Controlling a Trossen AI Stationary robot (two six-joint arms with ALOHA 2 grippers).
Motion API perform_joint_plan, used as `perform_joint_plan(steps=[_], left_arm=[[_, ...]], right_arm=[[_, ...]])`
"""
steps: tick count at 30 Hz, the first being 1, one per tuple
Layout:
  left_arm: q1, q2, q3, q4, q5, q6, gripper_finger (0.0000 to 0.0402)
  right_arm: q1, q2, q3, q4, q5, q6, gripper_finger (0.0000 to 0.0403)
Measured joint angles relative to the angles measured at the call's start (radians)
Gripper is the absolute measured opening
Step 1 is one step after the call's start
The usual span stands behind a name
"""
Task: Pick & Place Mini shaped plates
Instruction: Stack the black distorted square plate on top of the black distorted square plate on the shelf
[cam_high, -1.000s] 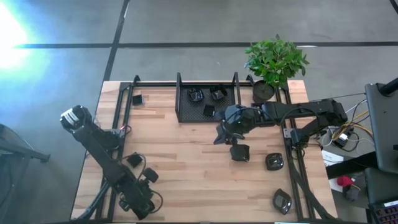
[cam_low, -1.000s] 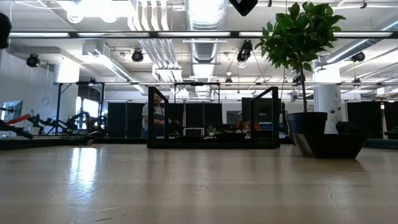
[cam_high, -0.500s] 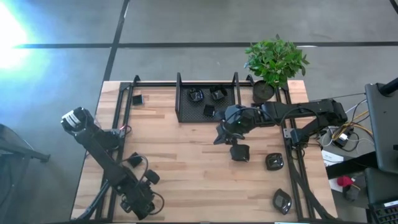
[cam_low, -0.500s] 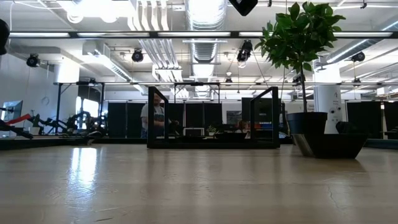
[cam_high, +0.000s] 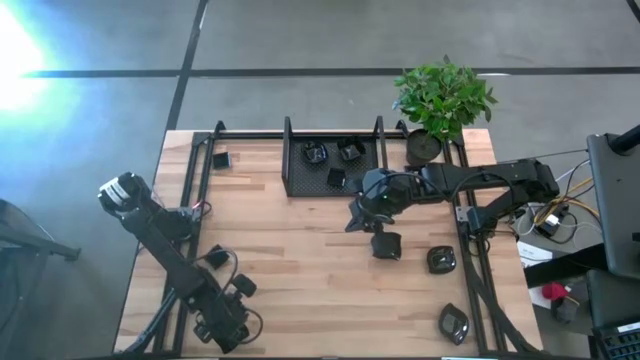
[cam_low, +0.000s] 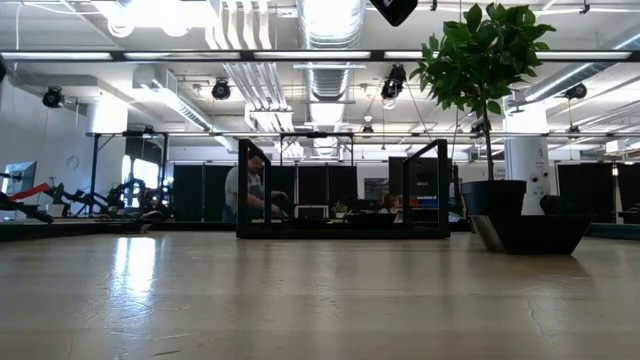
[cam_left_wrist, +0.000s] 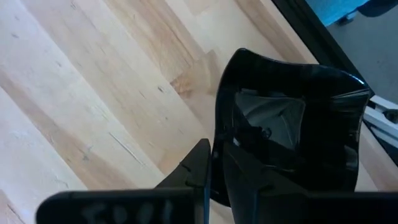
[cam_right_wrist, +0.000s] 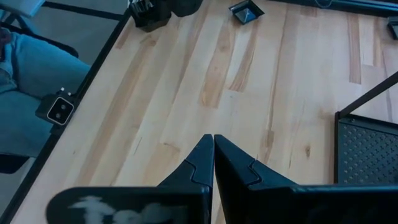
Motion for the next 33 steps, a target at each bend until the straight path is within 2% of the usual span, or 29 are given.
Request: perform_joint_plan(steps=[11,16,21,28,33], left_arm=[[-0.002,0.000,-0.077,0.104,0.015,-0.023,0.0036],[-0.002,-0.001,-0.077,0.104,0.015,-0.018,0.0006],[-0.002,-0.003,-0.070,0.094,-0.005,-0.032,0.0002],[-0.002,-0.013,0.009,0.031,-0.131,-0.050,0.0000],[-0.002,-0.013,0.090,-0.070,-0.335,-0.111,0.0000]], right_arm=[[0.000,0.000,0.000,0.000,0.000,0.000,0.0011],[0.000,0.000,0.000,0.000,0.000,0.000,0.0011],[0.000,-0.002,0.000,0.000,0.000,0.000,0.0011],[0.000,-0.004,0.000,0.000,0.000,-0.004,0.0011],[0.000,-0.005,0.001,0.000,0.000,0.000,0.0011]])
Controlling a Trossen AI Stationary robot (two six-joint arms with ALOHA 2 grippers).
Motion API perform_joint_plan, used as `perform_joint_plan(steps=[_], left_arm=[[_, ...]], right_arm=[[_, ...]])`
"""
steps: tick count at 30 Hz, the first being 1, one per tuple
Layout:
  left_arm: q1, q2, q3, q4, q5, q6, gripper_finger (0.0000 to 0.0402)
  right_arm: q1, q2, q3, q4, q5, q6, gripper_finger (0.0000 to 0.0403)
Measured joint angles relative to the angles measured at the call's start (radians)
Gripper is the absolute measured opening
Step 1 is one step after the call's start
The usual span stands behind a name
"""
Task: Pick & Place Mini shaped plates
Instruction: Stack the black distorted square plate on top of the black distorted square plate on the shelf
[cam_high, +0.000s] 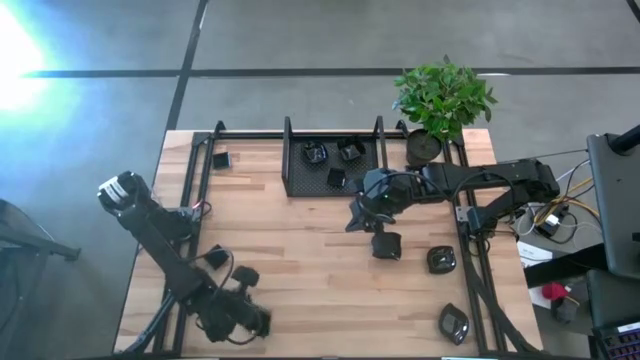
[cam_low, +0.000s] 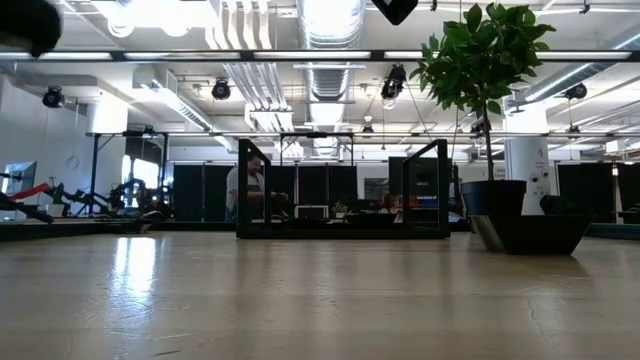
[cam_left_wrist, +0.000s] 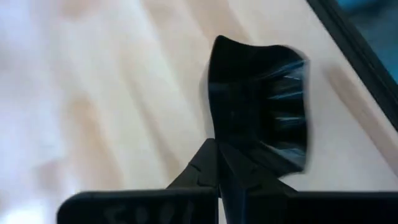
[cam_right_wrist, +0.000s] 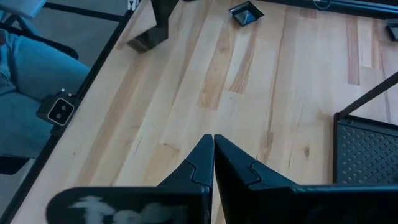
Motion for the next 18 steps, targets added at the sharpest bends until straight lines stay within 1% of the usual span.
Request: perform_joint_plan(steps=[6,13,16,18], left_arm=[[0.000,-0.001,0.101,-0.092,-0.330,-0.051,0.0000],[0.011,-0.002,0.182,-0.189,-0.697,-0.087,0.0000],[0.019,-0.004,0.200,-0.225,-0.858,-0.088,0.0000],[0.031,-0.014,0.206,-0.248,-0.953,-0.088,0.0000]], right_arm=[[0.000,-0.001,0.000,0.000,0.000,-0.003,0.0011],[0.000,-0.001,0.000,0.001,0.012,-0.011,0.0011],[0.005,-0.002,0.000,0.001,0.093,-0.038,0.0011],[0.010,-0.002,0.000,0.002,0.189,-0.060,0.0011]])
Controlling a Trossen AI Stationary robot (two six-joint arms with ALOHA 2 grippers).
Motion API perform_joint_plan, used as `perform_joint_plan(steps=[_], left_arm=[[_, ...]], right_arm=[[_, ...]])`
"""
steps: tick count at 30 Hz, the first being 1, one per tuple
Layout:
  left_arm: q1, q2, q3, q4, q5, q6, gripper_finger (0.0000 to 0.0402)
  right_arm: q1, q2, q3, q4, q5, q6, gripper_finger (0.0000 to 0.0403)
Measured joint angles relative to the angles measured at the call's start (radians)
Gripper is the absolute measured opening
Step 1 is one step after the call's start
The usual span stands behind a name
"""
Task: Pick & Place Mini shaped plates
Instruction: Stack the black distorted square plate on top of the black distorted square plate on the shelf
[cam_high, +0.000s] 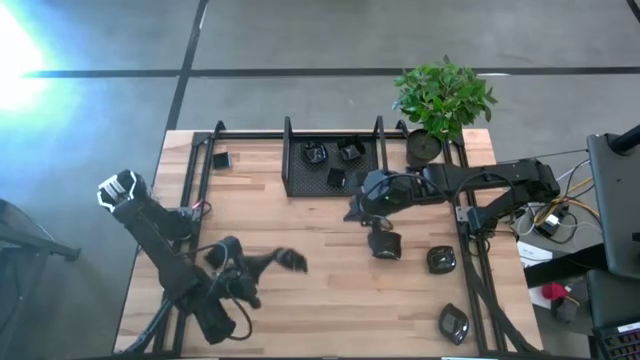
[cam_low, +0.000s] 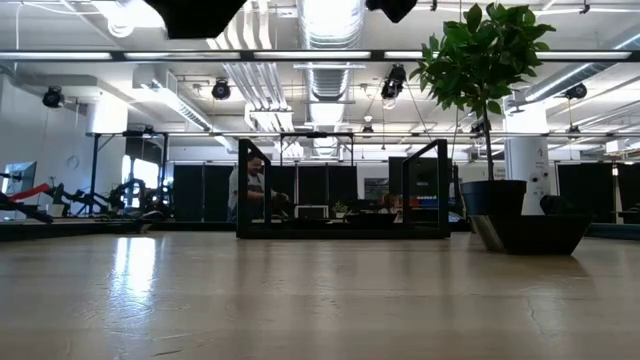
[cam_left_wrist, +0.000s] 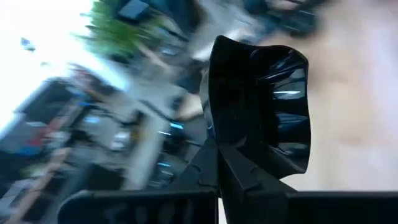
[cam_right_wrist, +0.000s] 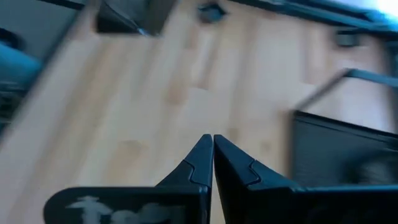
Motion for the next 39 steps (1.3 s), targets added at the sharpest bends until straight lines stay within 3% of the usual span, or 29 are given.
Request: perform_joint_plan(steps=[5,8,15,20,29,39], left_arm=[[0.051,-0.031,0.002,-0.001,-0.256,-0.001,0.0000],[0.097,-0.048,0.002,-0.001,-0.282,0.004,0.0000],[0.198,-0.052,0.002,0.007,-0.267,0.073,0.0000],[0.201,-0.053,0.020,0.036,-0.185,0.076,0.0000],[0.196,-0.053,0.094,0.065,-0.174,0.081,0.0000],[0.197,-0.053,0.084,0.070,-0.178,0.031,0.0000]], right_arm=[[0.019,0.000,0.000,0.008,0.286,-0.054,0.0011],[0.041,0.000,0.000,0.010,0.394,-0.087,0.0011],[0.061,0.004,0.000,0.035,0.327,-0.046,0.0011],[0.064,0.005,0.000,0.033,0.328,0.022,0.0011],[0.066,0.007,0.000,0.066,0.328,0.077,0.0013],[0.128,0.007,0.000,0.197,0.328,0.115,0.0087]])
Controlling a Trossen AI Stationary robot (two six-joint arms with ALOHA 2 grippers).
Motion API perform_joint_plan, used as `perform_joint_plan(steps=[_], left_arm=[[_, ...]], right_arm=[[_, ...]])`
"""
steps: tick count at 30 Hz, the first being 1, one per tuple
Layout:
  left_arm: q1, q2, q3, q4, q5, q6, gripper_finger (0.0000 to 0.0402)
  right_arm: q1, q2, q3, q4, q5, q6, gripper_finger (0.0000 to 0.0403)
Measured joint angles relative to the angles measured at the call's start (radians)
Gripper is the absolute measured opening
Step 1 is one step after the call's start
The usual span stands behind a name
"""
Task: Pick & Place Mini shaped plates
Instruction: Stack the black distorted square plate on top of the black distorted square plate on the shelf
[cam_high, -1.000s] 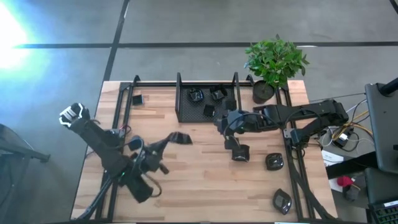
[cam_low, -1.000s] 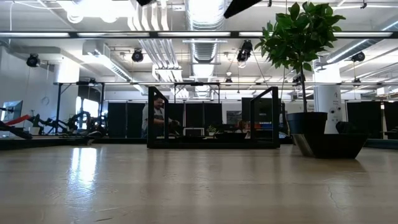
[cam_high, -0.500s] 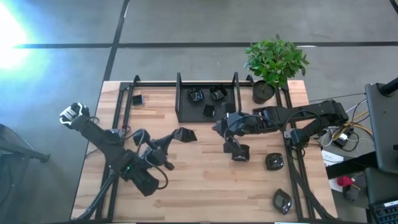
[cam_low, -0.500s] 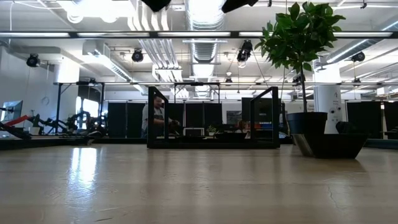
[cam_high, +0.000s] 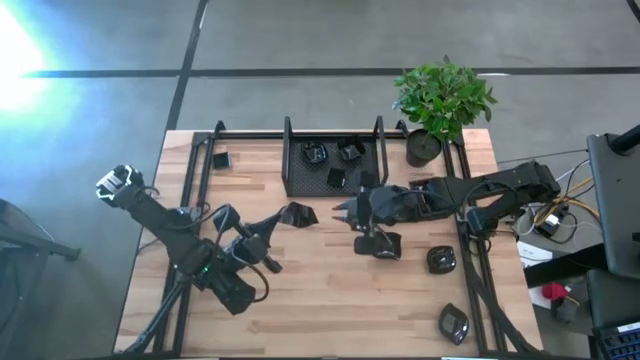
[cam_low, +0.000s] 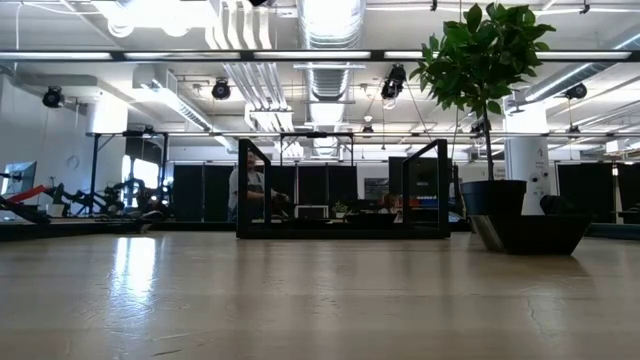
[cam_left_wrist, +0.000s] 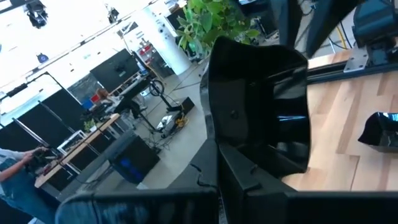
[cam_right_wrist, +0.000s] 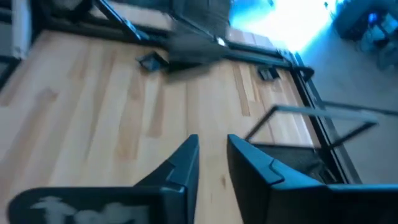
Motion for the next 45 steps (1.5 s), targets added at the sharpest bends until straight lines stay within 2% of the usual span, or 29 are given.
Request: perform_joint_plan(steps=[7,12,16,22,26,32,36,45], left_arm=[[0.011,0.000,-0.001,0.000,-0.042,0.042,0.0000],[0.019,0.000,-0.001,0.000,-0.099,0.050,0.0000],[0.037,0.000,-0.001,0.000,-0.107,0.051,0.0000],[0.086,0.000,-0.002,0.001,-0.107,0.052,0.0000],[0.096,0.000,-0.002,0.005,-0.107,0.066,0.0000],[0.096,0.000,-0.002,0.008,-0.107,0.096,0.0000],[0.095,0.000,-0.002,0.008,-0.107,0.098,0.0000],[0.078,0.000,-0.002,0.043,-0.042,0.089,0.0000]], right_arm=[[0.080,0.000,0.042,0.083,0.016,-0.169,0.0122],[0.122,0.002,0.056,0.135,0.120,-0.270,0.0125],[0.127,0.004,0.050,0.169,0.211,-0.338,0.0125],[0.118,0.054,0.044,0.285,0.271,-0.431,0.0125],[0.103,0.114,0.044,0.361,0.397,-0.507,0.0125],[0.073,0.183,0.043,0.401,0.460,-0.546,0.0123],[0.062,0.202,0.043,0.397,0.548,-0.513,0.0113],[0.062,0.211,0.043,0.398,0.559,-0.471,0.0090]])
